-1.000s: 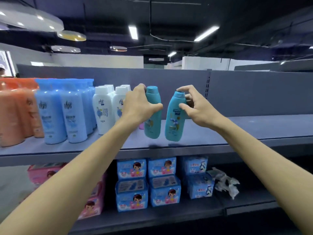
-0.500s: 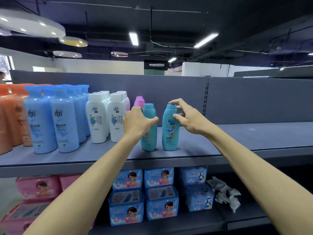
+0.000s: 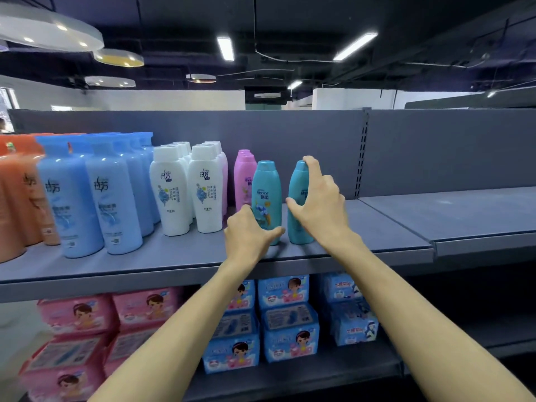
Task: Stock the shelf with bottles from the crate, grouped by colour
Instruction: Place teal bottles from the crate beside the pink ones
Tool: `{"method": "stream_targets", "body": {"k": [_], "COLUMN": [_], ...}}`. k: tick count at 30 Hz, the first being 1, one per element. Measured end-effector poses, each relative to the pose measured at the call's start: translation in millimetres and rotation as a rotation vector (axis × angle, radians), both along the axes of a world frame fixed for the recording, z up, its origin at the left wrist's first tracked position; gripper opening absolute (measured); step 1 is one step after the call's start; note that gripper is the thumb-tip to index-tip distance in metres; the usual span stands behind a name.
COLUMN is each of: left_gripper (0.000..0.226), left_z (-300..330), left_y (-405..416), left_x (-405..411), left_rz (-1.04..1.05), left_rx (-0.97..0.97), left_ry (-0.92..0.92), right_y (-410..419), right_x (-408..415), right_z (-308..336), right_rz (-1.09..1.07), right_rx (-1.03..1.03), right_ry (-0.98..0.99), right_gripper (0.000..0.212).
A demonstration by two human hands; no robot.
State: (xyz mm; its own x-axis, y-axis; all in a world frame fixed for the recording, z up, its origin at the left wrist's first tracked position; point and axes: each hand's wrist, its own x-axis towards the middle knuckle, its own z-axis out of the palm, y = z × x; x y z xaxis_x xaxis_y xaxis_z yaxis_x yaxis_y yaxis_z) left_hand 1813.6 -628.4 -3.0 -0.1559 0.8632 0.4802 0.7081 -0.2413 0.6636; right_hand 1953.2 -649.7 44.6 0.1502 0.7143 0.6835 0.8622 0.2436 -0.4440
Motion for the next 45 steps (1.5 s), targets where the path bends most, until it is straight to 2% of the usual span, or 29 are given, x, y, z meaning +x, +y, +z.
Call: {"method": "stream_targets", "body": {"k": [10,20,27,37,39,45], "left_gripper": [0.061,0.057,0.061,0.063,0.062,0.028], "left_z": [13.2,17.0,20.5,16.7,14.9,17.2], "left_y": [42.2,118.8,169.2,183.2,175.2,103.2], "left_x": [48.0,89.2,99.2,97.8,94.7,64.5], "left_rz": [0.053,0.160,0.246,0.271,0.268,0.164], "left_rx": [-0.088,-0.124,-0.156,-0.176,-0.175,0.003], "left_ry": [0.035,0.013,-0.059,-0.045,0.015,0.584], "right_y": [51.2,90.0,100.2,102.9,105.4,121.6], "right_x": [30.9,58.7,64.7,63.0,61.8,45.5], "right_z": [2.5,0.7,-2.0,-4.6,-4.3,-0.6], "right_rz": [0.016,0.093,0.123,0.107,0.101,0.113], "right_rx": [-0.008,-0.002,0.003,0.000,-0.002,-0.029], "right_ry": [0.056,0.060,0.033,0.002,0.007,0.009], "right_gripper": [0.075,0.075,0.076,0.078,0.077,0.075]}}
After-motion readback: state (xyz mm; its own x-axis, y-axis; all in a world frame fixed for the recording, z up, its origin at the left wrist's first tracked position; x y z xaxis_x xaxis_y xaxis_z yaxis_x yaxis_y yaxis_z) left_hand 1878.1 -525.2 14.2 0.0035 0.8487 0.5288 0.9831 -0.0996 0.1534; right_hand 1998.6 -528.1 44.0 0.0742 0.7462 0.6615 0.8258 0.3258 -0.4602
